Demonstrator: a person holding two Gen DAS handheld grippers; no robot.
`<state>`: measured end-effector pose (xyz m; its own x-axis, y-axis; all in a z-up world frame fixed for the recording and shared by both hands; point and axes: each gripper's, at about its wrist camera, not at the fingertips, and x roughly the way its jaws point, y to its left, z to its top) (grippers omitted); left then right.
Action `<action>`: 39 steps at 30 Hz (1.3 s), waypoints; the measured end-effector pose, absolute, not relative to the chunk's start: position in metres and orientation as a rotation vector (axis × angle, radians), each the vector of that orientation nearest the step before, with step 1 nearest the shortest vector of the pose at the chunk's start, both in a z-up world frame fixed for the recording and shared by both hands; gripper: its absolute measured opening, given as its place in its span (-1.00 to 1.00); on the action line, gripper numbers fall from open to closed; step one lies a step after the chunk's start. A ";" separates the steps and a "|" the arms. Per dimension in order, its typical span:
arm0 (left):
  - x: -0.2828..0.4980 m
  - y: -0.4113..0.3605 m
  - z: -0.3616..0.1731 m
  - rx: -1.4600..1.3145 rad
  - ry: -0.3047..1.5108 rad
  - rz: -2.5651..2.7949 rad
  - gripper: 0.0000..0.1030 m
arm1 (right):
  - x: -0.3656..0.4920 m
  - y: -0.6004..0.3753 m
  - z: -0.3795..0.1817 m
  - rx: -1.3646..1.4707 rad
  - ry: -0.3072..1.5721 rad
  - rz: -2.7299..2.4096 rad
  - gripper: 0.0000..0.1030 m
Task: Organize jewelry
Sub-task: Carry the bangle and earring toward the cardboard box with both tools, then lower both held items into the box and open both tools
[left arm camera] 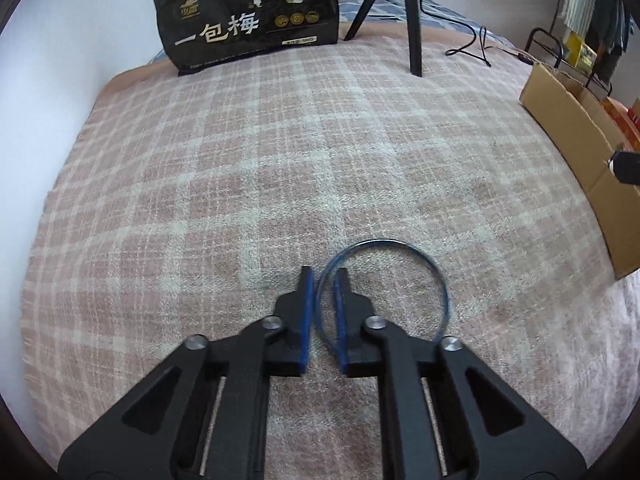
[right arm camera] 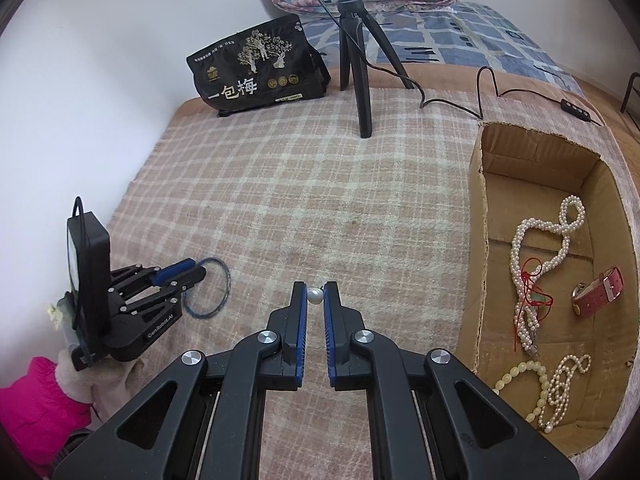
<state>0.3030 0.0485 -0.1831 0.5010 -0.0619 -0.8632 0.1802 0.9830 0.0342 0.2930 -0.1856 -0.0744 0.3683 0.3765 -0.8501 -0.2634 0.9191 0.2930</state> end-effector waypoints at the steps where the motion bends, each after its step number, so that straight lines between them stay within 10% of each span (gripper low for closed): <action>1: 0.302 0.047 -0.183 0.138 1.030 -0.147 -0.92 | 0.293 -0.186 -0.074 0.114 1.121 0.411 -0.87; 39: 0.234 -0.033 -0.054 0.105 0.742 -0.439 -0.97 | 0.275 -0.246 -0.038 0.106 1.014 0.357 -0.87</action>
